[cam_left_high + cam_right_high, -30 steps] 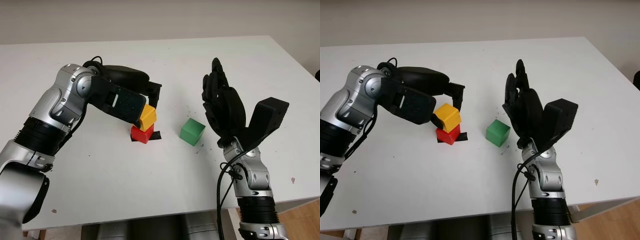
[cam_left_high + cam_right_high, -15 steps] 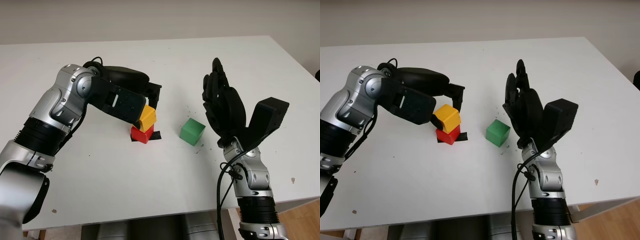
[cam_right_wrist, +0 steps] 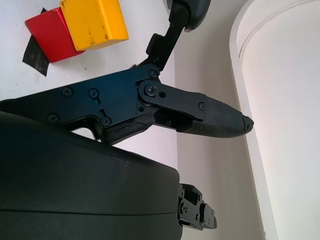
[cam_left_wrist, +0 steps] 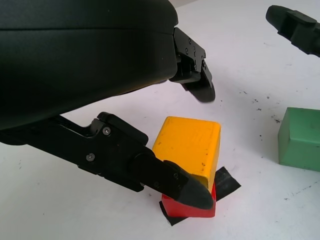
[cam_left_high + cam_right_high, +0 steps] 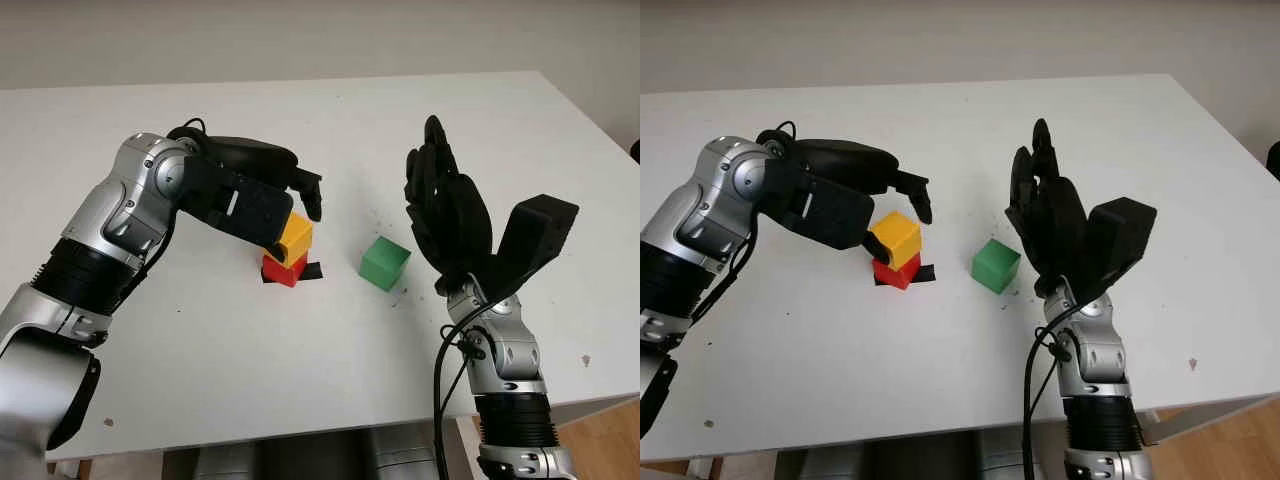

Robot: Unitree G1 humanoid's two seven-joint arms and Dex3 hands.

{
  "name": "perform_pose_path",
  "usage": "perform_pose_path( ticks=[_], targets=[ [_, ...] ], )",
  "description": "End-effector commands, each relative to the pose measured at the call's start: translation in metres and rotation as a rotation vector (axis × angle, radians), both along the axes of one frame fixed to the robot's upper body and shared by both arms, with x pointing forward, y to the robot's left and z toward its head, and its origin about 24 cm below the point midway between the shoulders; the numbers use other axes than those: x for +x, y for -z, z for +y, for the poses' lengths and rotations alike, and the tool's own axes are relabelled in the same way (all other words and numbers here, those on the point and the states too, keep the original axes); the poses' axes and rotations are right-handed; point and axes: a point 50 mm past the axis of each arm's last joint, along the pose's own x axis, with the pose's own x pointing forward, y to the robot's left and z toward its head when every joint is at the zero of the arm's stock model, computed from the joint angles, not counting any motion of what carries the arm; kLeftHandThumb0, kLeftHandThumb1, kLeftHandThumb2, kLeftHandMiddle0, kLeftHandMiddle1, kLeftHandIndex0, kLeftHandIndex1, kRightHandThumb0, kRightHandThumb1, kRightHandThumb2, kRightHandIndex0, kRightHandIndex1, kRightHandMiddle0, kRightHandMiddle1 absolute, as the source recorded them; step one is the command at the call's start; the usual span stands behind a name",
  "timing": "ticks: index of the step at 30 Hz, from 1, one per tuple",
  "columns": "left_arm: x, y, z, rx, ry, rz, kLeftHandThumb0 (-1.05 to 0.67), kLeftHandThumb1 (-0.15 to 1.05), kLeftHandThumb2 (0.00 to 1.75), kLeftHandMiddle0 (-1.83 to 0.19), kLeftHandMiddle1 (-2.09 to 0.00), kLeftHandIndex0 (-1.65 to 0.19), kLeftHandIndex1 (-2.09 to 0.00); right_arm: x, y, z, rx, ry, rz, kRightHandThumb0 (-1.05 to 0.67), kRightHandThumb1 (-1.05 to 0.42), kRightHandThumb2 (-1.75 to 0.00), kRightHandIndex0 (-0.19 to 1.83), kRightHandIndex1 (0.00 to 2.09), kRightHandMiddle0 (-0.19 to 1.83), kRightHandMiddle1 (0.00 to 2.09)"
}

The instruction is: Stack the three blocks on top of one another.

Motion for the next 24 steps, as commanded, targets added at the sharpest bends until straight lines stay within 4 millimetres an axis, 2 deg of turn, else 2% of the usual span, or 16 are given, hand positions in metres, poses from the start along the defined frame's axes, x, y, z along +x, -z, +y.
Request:
perform_pose_path(
  ticks=[1, 8, 12, 14, 16, 17, 19, 24],
  targets=[
    [0.0, 0.002, 0.0, 0.004, 0.01, -0.003, -0.7, 0.88, 0.05, 0.01, -0.03, -0.09, -0.08, 0.001, -0.004, -0.001, -0.008, 0.003, -0.021, -0.7, -1.05, -0.67, -0.19, 0.0, -0.19, 0.0],
    [-0.003, -0.006, -0.001, 0.0, 0.031, -0.004, -0.74, 0.87, 0.05, 0.13, -0.02, 0.08, -0.02, 0.0, -0.004, -0.001, -0.011, 0.001, -0.019, -0.71, -1.05, -0.67, -0.19, 0.0, -0.19, 0.0],
    [-0.007, -0.025, 0.002, -0.066, 0.038, -0.013, -0.87, 0.91, 0.07, 0.19, 0.0, 0.17, -0.01, 0.0, -0.004, -0.002, -0.007, 0.0, -0.017, -0.7, -1.05, -0.67, -0.19, 0.0, -0.19, 0.0],
    [-0.011, -0.037, 0.007, -0.133, 0.03, -0.026, -0.94, 0.98, 0.09, 0.19, 0.0, 0.19, 0.0, 0.0, -0.004, -0.003, -0.007, 0.001, -0.019, -0.71, -1.05, -0.67, -0.19, 0.0, -0.19, 0.0],
    [-0.013, -0.048, 0.017, -0.238, 0.014, -0.049, -0.98, 1.03, 0.22, 0.19, 0.0, 0.19, 0.0, 0.0, -0.004, -0.004, -0.004, -0.003, -0.019, -0.71, -1.05, -0.66, -0.19, 0.0, -0.19, 0.0],
    [-0.014, -0.052, 0.023, -0.293, -0.001, -0.069, -0.97, 1.04, 0.42, 0.19, 0.0, 0.19, 0.0, 0.0, -0.005, -0.005, -0.007, -0.005, -0.019, -0.71, -1.05, -0.66, -0.19, 0.0, -0.19, 0.0],
    [-0.015, -0.055, 0.037, -0.453, -0.043, -0.075, -0.93, 1.05, 0.6, 0.19, 0.0, 0.19, 0.0, 0.0, -0.006, -0.006, -0.01, -0.013, -0.022, -0.71, -1.05, -0.66, -0.19, 0.0, -0.19, 0.0],
    [-0.018, -0.044, 0.063, -0.933, -0.186, -0.191, -0.85, 1.05, 0.69, 0.19, 0.0, 0.18, -0.01, 0.002, -0.01, -0.011, -0.036, -0.053, -0.033, -0.72, -1.05, -0.65, -0.19, 0.0, -0.19, 0.0]
  ],
)
